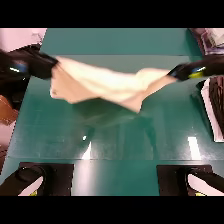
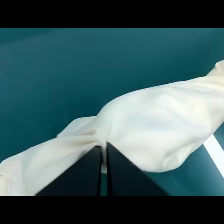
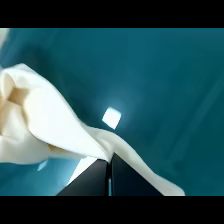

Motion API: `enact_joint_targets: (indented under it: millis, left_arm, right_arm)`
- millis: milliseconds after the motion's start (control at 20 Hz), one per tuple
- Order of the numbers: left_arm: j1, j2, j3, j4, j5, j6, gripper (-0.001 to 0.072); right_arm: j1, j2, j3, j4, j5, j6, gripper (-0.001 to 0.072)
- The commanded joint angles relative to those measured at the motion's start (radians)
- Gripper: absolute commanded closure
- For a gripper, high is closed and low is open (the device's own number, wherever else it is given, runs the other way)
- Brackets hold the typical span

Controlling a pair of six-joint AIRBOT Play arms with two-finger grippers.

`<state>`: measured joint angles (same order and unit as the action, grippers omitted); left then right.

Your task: Fold the shirts.

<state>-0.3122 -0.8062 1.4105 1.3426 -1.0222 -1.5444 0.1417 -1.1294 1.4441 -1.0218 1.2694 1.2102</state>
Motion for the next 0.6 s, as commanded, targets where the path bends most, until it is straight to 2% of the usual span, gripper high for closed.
enact_joint_targets:
  millis: [0,250,400,550]
  left_arm:
    - [0.0,0.072,0.246,-0.005,-0.097,-0.005,0.0683]
    - [0.0,0.089,0.459,-0.003,-0.23,-0.021,0.0683]
    - [0.0,0.071,0.411,-0.003,-0.338,-0.03,0.0683]
    - [0.0,0.016,0.221,-0.013,-0.457,-0.05,0.0683]
  right_arm:
    - [-0.095,0.175,0.186,-0.001,0.064,0.03,0.0698]
    - [-0.22,0.278,0.339,0.0,0.141,0.082,0.07]
    - [-0.226,0.254,0.309,0.002,0.199,0.12,0.0699]
    - [-0.136,0.177,0.165,0.0,0.282,0.17,0.07]
